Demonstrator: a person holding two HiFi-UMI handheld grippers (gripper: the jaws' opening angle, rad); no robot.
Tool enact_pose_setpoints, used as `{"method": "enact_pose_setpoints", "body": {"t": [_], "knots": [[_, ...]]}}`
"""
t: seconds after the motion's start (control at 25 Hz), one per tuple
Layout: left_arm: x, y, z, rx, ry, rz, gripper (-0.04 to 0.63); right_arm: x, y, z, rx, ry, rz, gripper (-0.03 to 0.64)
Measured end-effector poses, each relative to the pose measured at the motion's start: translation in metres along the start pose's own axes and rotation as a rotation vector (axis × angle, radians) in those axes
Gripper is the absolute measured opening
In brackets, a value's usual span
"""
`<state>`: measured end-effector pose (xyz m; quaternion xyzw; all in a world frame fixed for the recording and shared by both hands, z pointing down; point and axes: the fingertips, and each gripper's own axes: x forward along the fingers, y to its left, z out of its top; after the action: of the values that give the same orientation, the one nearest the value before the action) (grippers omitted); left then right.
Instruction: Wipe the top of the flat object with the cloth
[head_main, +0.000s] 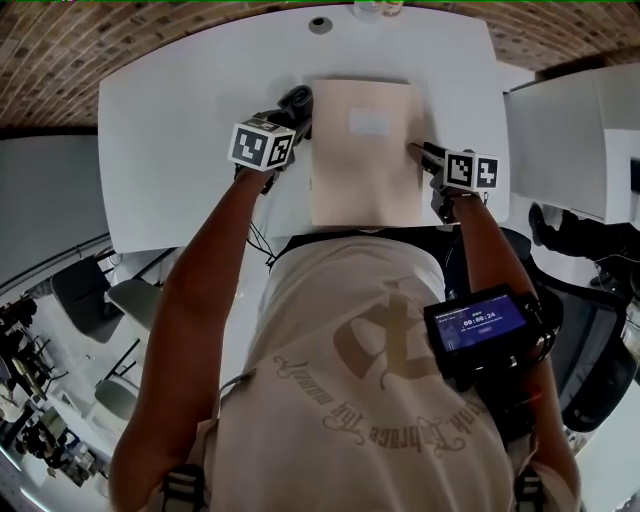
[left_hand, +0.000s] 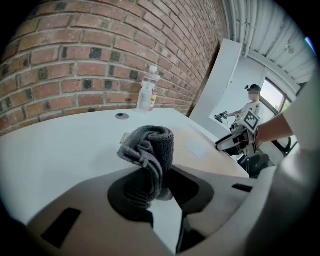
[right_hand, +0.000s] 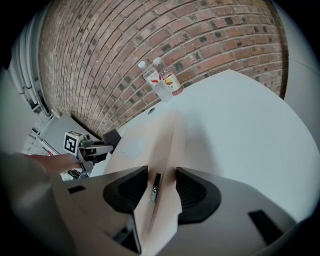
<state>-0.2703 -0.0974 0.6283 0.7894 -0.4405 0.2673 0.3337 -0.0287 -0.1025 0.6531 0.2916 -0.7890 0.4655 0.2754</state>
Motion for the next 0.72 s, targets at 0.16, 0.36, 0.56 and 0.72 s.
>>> {"method": "enact_pose_setpoints", "body": {"t": [0.16,0.36,0.56,0.72], "knots": [[-0.01,-0.016,-0.018,-0.006,0.008,-0.03,0.103,-0.002,0.0,-0.001,0.018,-0.018,0.004,0.189],[-0.02,-0.036,-0.042,-0.006,0.023,-0.057,0.103,0.0,-0.004,0.0,0.021,-0.029,-0.006,0.189],[-0.038,-0.058,-0.065,0.011,0.026,-0.08,0.103,-0.004,0.0,-0.001,0.019,-0.042,-0.014,0.189],[-0.049,-0.072,-0.082,0.021,0.026,-0.086,0.103,-0.005,0.002,-0.003,0.016,-0.049,-0.025,0.189]]}}
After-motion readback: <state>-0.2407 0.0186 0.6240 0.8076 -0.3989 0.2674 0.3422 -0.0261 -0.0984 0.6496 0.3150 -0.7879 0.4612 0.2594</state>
